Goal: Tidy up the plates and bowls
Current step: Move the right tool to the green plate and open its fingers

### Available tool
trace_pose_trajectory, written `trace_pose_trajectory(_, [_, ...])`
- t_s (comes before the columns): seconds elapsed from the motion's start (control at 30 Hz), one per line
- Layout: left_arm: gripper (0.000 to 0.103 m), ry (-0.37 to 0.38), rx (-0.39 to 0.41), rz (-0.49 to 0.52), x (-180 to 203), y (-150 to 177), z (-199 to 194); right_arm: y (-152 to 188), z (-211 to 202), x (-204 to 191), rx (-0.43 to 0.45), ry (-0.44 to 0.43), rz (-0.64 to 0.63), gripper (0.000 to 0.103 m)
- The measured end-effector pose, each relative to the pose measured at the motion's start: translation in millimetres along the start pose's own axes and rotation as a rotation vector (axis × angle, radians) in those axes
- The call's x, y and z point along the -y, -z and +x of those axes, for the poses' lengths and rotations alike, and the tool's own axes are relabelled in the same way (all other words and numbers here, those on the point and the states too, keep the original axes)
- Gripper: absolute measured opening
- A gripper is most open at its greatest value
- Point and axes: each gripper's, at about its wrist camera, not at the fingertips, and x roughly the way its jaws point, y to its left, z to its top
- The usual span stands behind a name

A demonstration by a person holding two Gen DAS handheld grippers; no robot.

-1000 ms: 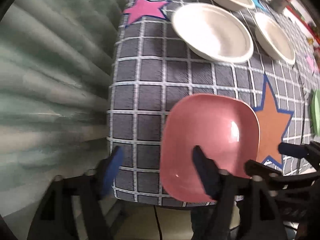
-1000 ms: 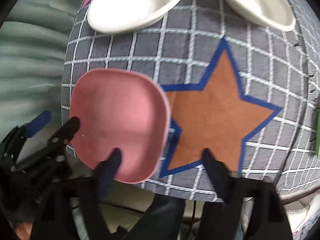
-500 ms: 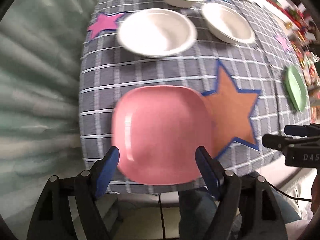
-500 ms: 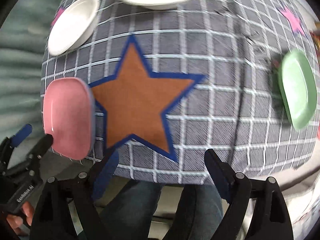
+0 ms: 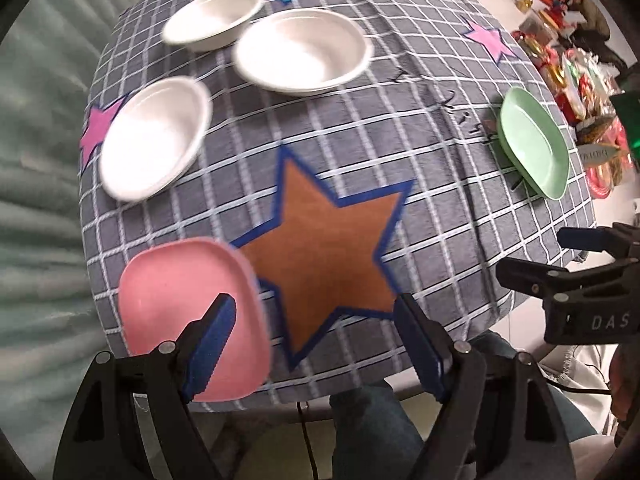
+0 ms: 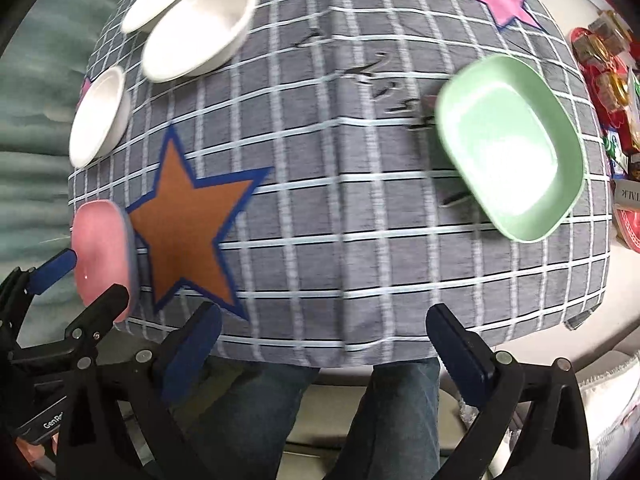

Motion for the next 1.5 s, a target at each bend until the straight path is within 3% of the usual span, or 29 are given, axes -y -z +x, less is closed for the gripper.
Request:
trace_pose_trajectory(0.2, [0.084,-0.114,0.002,-0.033,59,-30,-2,-28,-11,75,-0.001,-0.005,-0.048,0.103])
trace_pose_trajectory(0.4, [0.084,-0.166,0.018,-0.094,117,-57,-8,-55,-35,139,0.035,0.013,-0.155,0.103])
trace_pose_trajectory(0.63, [0.084,-0.189,-0.001,-0.134,156,-66,-13,-76,-51,190,0.056,0.053,-0.236,0.103])
trace_pose_trajectory(0.9, [0.084,-0.212,-0.047,-0.147,168,-60,-8,-103,-30,204,0.043,0.09,-0.294,0.103])
trace_pose_trajectory(1.1, [0.084,-0.153,-0.095,-0.209,165,-57,-3,-117,-13,212,0.001,0.105,-0.323,0.103])
trace_pose_trajectory(1.2, [0.084,-0.164,-0.114,-0.21,167,-57,4,-125,-2,216,-0.002,0.12,-0.338,0.103])
trace_pose_trajectory(1.5, [0.084,-0.154,-0.148,-0.238,168,-61,17,-121,31,214,-0.098,0.041,-0.35,0.103])
